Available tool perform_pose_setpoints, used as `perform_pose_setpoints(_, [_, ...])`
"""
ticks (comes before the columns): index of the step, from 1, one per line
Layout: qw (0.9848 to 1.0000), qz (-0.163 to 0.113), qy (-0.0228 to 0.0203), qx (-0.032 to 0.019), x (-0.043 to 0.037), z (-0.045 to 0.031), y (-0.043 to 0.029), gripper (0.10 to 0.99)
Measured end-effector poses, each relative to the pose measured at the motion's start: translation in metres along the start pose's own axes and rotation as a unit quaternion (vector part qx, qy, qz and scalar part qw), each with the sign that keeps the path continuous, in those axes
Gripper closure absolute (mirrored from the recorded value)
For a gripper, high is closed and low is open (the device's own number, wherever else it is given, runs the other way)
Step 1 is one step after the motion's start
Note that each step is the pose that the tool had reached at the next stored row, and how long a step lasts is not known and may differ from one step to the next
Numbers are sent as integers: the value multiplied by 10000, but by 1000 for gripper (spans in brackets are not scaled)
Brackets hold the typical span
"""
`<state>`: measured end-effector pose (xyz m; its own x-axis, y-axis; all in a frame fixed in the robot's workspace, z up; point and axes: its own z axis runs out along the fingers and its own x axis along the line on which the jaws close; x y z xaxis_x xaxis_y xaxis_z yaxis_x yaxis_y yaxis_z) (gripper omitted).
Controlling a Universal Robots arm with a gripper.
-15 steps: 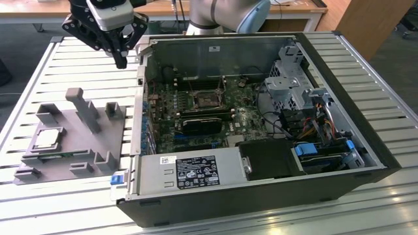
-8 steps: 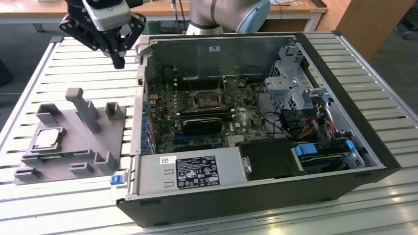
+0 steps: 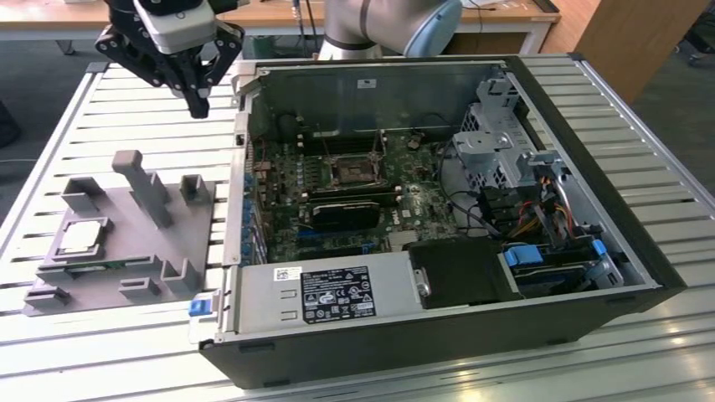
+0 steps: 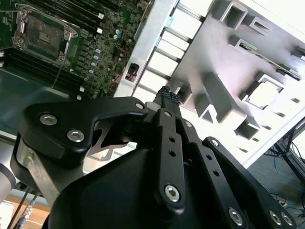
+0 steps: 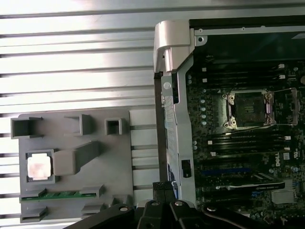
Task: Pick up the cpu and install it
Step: 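Reach for the cpu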
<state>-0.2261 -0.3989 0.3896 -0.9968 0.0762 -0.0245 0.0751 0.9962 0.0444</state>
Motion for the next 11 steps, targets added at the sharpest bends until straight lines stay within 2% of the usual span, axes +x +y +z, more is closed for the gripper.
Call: perform_pose_setpoints(11, [10000,0,0,0,71,1,-6,980])
